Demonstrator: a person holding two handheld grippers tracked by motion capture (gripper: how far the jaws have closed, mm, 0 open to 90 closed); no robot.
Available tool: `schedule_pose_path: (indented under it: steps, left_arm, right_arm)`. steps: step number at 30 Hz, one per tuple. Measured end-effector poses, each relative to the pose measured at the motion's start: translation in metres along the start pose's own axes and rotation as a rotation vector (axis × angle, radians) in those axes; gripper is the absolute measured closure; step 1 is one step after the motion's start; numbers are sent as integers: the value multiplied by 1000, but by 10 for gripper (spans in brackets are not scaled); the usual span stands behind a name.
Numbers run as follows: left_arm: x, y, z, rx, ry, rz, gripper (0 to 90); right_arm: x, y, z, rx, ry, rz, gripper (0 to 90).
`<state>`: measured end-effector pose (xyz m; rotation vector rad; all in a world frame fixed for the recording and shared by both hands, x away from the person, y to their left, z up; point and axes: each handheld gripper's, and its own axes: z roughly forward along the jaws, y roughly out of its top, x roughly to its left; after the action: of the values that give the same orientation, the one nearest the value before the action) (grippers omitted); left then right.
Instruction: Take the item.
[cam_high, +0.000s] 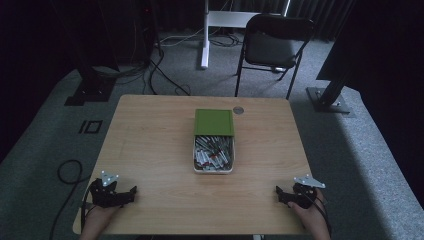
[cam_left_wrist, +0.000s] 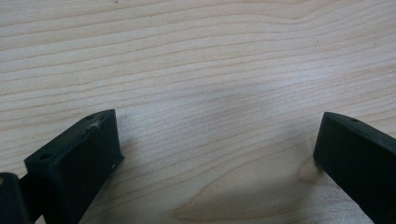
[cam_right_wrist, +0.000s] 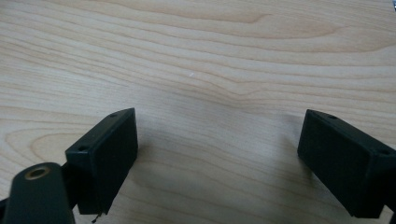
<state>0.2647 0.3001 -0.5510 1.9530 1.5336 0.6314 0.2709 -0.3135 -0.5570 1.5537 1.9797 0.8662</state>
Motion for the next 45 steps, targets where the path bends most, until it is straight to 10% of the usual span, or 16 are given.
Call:
schedule_pose_path:
  steps: [45]
  left_arm:
    - [0, 0, 0, 1, 0, 1, 14]
  right_arm:
    - [9, 23, 0, -37, -15, -2, 136]
